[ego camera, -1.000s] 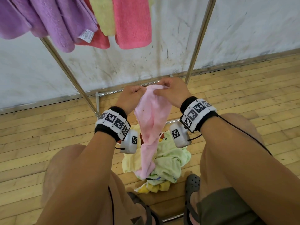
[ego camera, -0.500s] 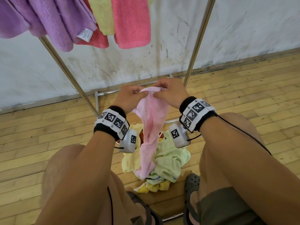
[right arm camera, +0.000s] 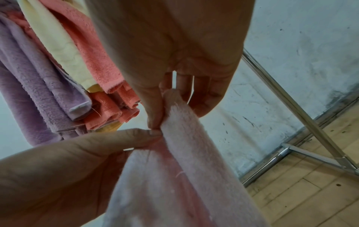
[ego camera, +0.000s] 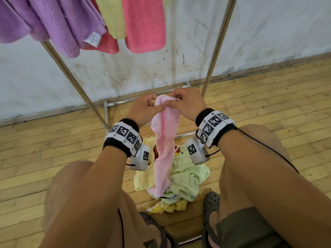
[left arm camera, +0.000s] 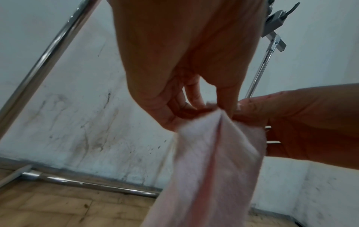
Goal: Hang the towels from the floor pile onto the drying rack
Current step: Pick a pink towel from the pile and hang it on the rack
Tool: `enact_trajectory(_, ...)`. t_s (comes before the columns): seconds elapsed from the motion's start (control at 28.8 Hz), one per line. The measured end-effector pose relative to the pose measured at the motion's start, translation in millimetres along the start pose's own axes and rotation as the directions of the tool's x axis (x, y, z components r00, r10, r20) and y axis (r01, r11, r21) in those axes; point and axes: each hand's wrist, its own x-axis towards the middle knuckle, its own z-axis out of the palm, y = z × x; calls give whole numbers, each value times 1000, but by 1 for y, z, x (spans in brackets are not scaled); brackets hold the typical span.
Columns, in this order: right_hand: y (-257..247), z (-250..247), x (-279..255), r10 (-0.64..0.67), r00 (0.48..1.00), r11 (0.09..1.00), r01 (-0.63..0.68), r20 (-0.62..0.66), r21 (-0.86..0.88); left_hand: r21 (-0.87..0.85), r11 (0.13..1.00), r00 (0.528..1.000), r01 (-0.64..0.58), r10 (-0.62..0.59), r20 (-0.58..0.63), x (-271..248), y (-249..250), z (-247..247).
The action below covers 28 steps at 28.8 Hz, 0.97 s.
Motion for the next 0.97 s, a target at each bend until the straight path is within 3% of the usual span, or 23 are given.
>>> enact_trajectory(0.38, -6, -6, -5, -28, 1000, 999, 28, -10, 45, 18, 1000, 999, 1, 0, -46, 11, -13, 1)
enact_trajectory(0.66, -3, -5, -2, -30, 999, 999, 31, -27, 39, -182, 983, 996, 27, -41, -74, 10, -10, 4)
enact_trajectory(0.83, -3, -1, -7, -61, 997, 998, 60, 53, 33, -162, 986, 993, 28, -46, -112, 13, -13, 0)
enact_trajectory(0.97, -11, -2, -8, -53, 998, 998, 54, 34, -17, -200, 978, 991, 66, -87, -100, 14, -4, -3)
